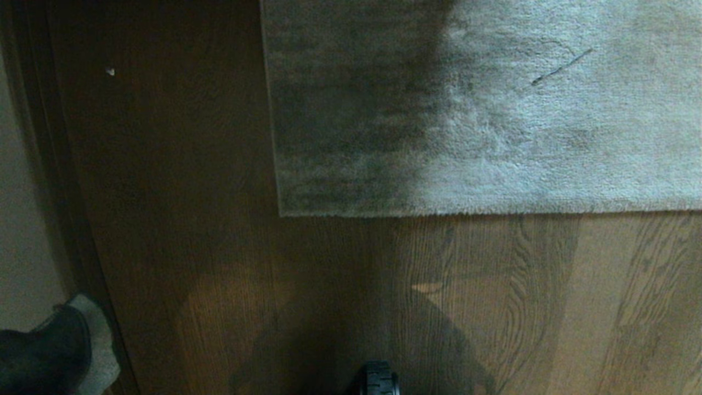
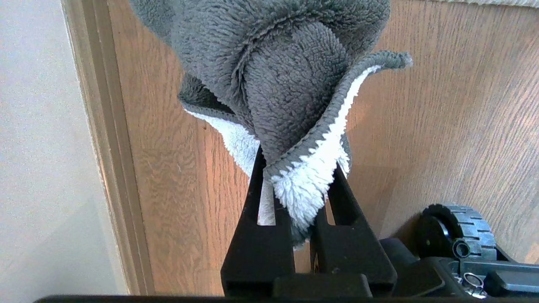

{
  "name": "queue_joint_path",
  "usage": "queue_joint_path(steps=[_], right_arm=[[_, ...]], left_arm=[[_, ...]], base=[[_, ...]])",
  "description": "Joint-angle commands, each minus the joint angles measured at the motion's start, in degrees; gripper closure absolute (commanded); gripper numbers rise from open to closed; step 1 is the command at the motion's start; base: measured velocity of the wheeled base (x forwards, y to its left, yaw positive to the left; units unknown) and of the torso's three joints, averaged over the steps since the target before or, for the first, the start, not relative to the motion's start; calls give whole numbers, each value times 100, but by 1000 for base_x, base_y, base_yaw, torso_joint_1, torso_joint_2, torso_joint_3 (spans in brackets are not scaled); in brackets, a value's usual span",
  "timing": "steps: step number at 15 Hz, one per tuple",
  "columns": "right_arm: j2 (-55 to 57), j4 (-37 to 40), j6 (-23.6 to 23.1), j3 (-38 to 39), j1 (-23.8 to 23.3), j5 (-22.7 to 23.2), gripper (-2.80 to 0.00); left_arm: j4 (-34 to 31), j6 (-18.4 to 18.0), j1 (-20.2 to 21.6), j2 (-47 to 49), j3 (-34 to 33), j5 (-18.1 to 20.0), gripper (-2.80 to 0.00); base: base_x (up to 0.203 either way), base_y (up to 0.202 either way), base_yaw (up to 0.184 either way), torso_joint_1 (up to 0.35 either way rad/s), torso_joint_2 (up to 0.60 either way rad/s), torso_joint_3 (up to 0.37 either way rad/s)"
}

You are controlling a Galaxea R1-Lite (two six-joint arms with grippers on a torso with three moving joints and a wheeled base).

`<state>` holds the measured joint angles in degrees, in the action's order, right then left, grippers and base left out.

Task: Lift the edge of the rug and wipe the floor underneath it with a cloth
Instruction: Put down the rag

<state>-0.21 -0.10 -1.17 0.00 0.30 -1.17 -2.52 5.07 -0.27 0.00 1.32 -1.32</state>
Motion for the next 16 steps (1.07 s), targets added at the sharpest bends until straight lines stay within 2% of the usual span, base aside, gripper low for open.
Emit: queue_joint_path(steps=[1,3,16], right_arm=[[21,-8,124,0,5,-7,0],[21,-17,258,0,5,-33,0],[21,-17,267,0,5,-33,0]], left_arm=[[-3,3,0,0,0,0,0],[-3,3,0,0,0,0,0],[-3,3,0,0,0,0,0]], base=[[0,0,0,0,0,0],[0,0,0,0,0,0],[0,0,0,0,0,0]])
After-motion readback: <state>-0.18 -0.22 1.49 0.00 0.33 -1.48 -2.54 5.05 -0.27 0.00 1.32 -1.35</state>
